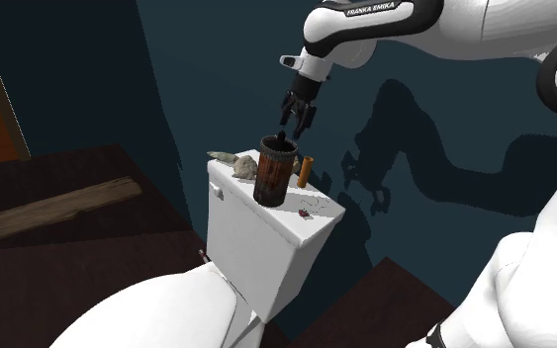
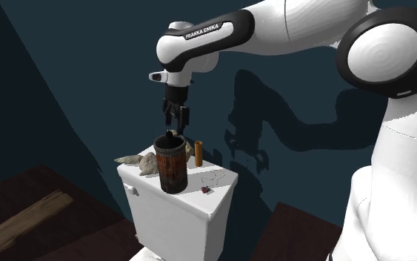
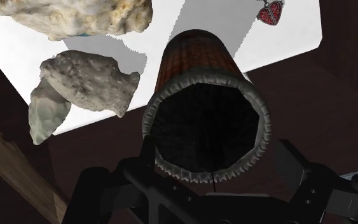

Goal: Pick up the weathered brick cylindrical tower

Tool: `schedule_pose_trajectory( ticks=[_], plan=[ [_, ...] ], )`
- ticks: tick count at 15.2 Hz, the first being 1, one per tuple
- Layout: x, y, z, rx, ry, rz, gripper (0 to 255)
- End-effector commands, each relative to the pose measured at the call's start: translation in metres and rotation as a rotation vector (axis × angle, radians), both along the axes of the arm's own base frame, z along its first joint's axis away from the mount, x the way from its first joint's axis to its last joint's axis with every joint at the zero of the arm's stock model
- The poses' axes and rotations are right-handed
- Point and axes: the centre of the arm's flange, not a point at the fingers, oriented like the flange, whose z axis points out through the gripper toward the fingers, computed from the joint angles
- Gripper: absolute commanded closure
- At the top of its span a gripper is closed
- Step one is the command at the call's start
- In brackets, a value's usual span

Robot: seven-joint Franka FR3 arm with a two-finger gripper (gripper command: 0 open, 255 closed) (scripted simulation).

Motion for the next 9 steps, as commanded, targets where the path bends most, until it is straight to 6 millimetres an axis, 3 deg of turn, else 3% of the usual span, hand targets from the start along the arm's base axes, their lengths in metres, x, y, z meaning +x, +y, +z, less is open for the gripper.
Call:
schedule_pose_trajectory(
  ticks=[1, 3, 4, 9],
  plan=[
    [0.0010, -0.0002, -0.0099, 0.000, -0.001, 0.001, 0],
    [0.0010, -0.0002, -0.0129, 0.000, -0.001, 0.001, 0],
    [0.0016, -0.0003, -0.0131, 0.000, -0.001, 0.001, 255],
    [0.0014, -0.0002, -0.0132, 0.000, -0.001, 0.001, 255]
  ],
)
